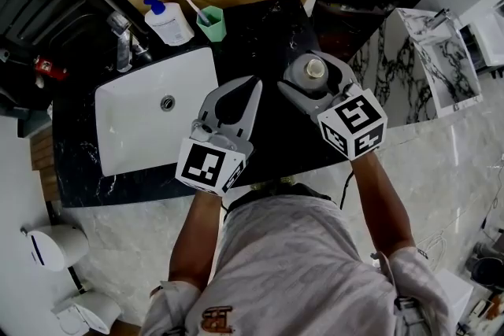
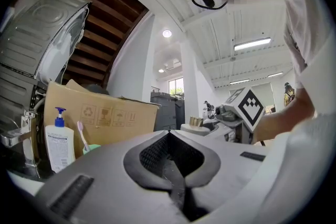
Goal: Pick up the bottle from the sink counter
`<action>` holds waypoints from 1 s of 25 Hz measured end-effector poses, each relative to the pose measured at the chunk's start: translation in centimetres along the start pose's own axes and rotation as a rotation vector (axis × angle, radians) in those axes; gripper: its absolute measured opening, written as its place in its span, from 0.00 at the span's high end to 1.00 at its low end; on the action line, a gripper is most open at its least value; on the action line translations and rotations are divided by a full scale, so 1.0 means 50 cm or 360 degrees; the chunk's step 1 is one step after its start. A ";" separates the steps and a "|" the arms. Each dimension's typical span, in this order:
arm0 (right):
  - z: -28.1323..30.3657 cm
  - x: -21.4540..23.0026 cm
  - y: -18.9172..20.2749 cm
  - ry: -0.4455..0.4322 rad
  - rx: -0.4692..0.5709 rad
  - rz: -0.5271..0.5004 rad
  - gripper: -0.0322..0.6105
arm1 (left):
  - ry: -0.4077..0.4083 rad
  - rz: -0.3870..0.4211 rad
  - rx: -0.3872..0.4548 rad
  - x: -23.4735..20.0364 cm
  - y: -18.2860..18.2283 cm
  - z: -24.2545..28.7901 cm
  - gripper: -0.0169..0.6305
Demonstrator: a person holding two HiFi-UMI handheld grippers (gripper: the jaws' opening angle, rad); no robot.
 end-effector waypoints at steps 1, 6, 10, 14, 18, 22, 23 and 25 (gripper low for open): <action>-0.012 -0.005 -0.008 -0.0004 0.0015 -0.0011 0.43 | 0.0003 0.0007 0.0008 0.005 -0.006 -0.002 0.97; -0.059 -0.020 -0.036 -0.0009 0.0073 -0.0045 0.43 | 0.0022 0.0041 0.0042 0.029 -0.030 -0.009 0.97; -0.082 -0.027 -0.047 -0.0012 0.0103 -0.0047 0.43 | 0.0026 0.0059 0.0062 0.040 -0.045 -0.016 0.97; -0.098 -0.034 -0.059 -0.0017 0.0130 -0.0047 0.43 | 0.0031 0.0070 0.0072 0.050 -0.055 -0.021 0.97; -0.104 -0.043 -0.065 -0.0023 0.0148 -0.0057 0.43 | 0.0032 0.0072 0.0077 0.054 -0.057 -0.025 0.97; -0.102 -0.047 -0.066 -0.0023 0.0155 -0.0066 0.43 | 0.0029 0.0072 0.0076 0.052 -0.057 -0.027 0.97; -0.102 -0.048 -0.067 -0.0024 0.0156 -0.0069 0.43 | 0.0027 0.0072 0.0077 0.051 -0.057 -0.027 0.97; -0.101 -0.050 -0.067 -0.0026 0.0159 -0.0074 0.43 | 0.0025 0.0071 0.0076 0.050 -0.057 -0.028 0.97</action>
Point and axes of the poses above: the fingertips, and each gripper's own axes: z forward along the fingers, x to its right, y out of its underside, the point moved 3 cm from there along -z, backward along the fingers, and after that the axes turned 5 degrees about -x, right-handed, at the moved point
